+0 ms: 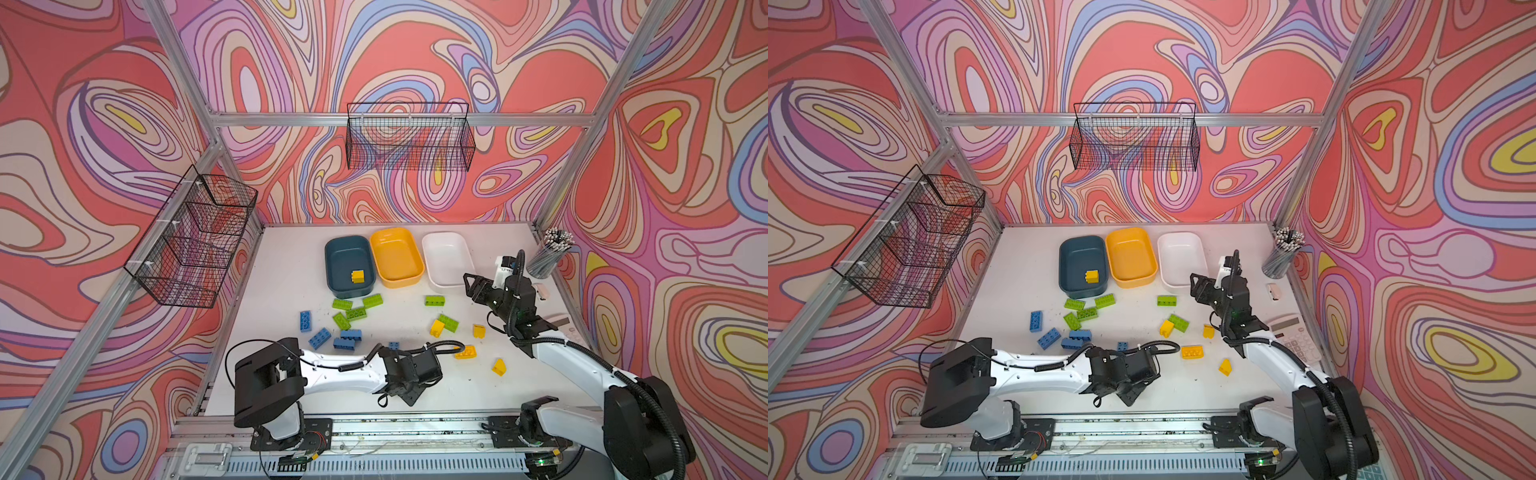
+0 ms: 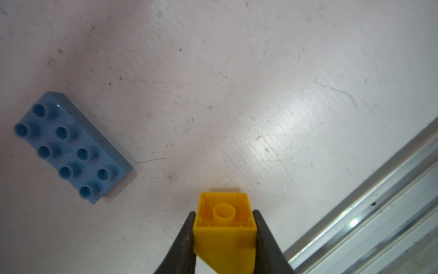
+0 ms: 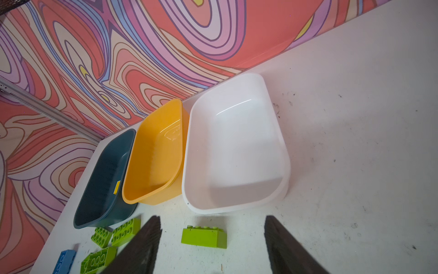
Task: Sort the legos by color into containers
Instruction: 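Lift the yellow brick and carry it over the dark teal bin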
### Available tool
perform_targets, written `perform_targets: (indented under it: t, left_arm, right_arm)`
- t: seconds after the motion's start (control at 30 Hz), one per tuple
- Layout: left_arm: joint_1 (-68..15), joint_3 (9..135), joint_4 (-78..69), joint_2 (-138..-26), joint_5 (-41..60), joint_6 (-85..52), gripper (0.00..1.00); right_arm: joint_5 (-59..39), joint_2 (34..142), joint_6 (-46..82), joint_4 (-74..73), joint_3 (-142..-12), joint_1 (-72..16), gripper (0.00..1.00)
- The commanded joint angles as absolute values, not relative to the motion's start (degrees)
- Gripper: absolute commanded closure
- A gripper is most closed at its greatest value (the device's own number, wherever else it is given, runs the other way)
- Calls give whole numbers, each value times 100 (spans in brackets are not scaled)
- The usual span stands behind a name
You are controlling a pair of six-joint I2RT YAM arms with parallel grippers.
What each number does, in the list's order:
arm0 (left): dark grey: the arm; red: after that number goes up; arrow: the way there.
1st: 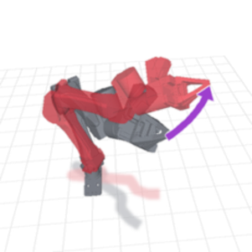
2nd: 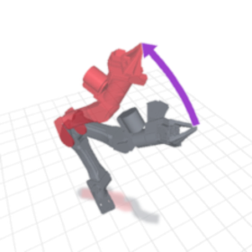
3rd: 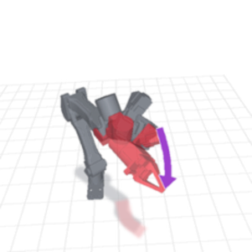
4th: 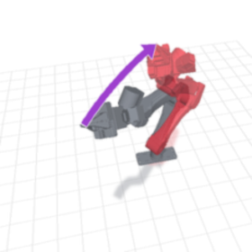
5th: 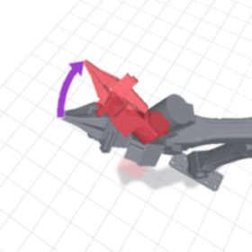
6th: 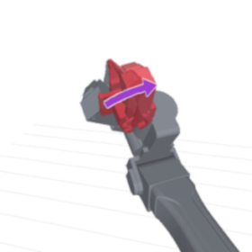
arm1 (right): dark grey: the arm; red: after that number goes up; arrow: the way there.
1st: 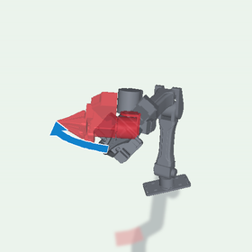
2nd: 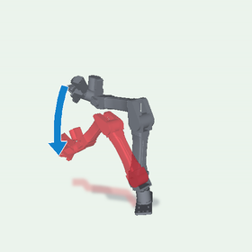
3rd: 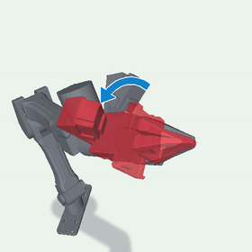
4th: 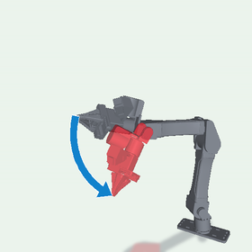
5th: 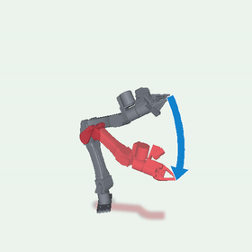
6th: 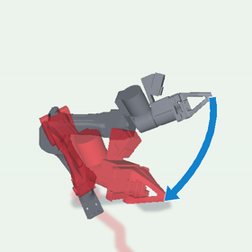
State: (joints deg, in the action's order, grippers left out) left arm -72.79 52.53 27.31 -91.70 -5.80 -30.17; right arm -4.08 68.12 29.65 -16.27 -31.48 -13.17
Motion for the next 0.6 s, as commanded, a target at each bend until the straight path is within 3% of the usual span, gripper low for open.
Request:
perform_targets:
  t: [0.0, 0.27, 0.57]
  left_arm:
    - [-7021, 5330, 2522, -8750, -550, -3093, 69]
    - [-5517, 5740, 2500, -8003, -246, -2653, 68]
    - [-3491, 7212, 2958, -8529, 70, -1714, 67]
  right_arm:
    - [-453, 6728, 2960, -1695, -3059, -1289, 27]
    - [-807, 6784, 3048, -1849, -3006, -1287, 27]
    - [-1297, 6870, 3319, -2346, -2807, -1292, 26]
